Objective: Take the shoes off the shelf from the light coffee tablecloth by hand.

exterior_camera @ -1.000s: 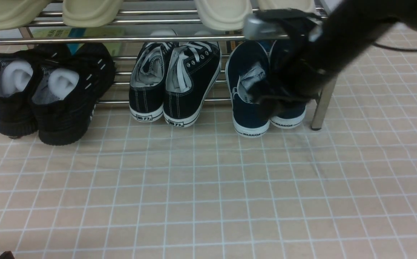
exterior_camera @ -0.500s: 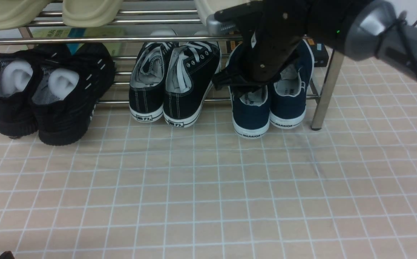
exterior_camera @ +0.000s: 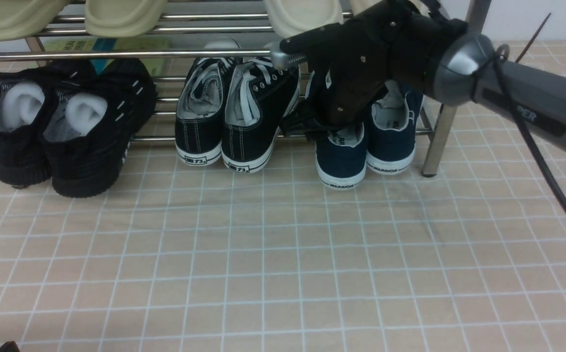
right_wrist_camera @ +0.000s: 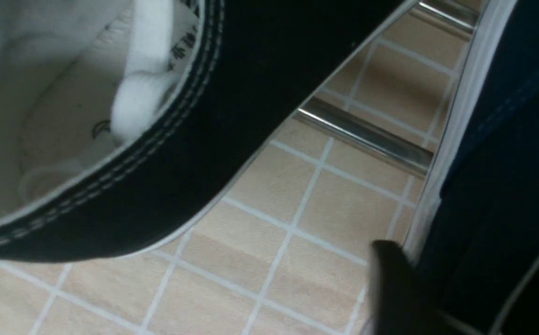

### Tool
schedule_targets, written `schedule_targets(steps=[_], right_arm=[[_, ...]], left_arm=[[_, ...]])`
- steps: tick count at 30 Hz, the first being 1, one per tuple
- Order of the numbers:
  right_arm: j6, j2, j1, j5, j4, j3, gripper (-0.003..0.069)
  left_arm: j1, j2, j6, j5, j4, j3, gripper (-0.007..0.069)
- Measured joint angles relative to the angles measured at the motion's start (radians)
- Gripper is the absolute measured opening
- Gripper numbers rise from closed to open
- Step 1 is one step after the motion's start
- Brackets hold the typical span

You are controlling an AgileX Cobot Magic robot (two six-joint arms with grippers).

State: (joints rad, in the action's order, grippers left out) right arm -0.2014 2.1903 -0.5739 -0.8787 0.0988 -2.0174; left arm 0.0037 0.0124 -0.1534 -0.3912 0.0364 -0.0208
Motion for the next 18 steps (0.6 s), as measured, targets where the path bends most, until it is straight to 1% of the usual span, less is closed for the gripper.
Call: schedule_targets(steps=[1, 2, 4, 8, 11, 14, 16, 18], right_arm=[[0.0, -0.003, 0.0, 0.002, 0.0, -0.001, 0.0137], [-0.002, -0.006, 0.0, 0.0, -0.001, -0.001, 0.0076], [-0.004, -0.014, 0.0, -0.01, -0.005, -0.001, 0.0034], [-0.004, -0.054, 0.001, -0.061, -0.043, -0.003, 0.0034], [0.024, -0.102, 0.002, -0.142, -0.099, -0.015, 0.0034], [0.083, -0.163, 0.001, -0.223, -0.185, -0.023, 0.0034], [0.1, -0.185, 0.001, -0.25, -0.211, -0.024, 0.0034], [0.144, -0.226, 0.001, -0.311, -0.245, -0.024, 0.0034]], left_arm=[[0.0, 0.0, 0.0, 0.0, 0.0, 0.0, 0.024], [0.0, 0.0, 0.0, 0.0, -0.001, 0.0, 0.024], [0.0, 0.0, 0.0, 0.0, -0.001, 0.0, 0.024], [0.0, 0.0, 0.0, 0.0, -0.001, 0.0, 0.024], [0.0, 0.0, 0.0, 0.0, -0.001, 0.0, 0.024], [0.0, 0.0, 0.0, 0.0, -0.001, 0.0, 0.024], [0.0, 0.0, 0.0, 0.0, -0.001, 0.0, 0.024], [0.0, 0.0, 0.0, 0.0, -0.001, 0.0, 0.024]])
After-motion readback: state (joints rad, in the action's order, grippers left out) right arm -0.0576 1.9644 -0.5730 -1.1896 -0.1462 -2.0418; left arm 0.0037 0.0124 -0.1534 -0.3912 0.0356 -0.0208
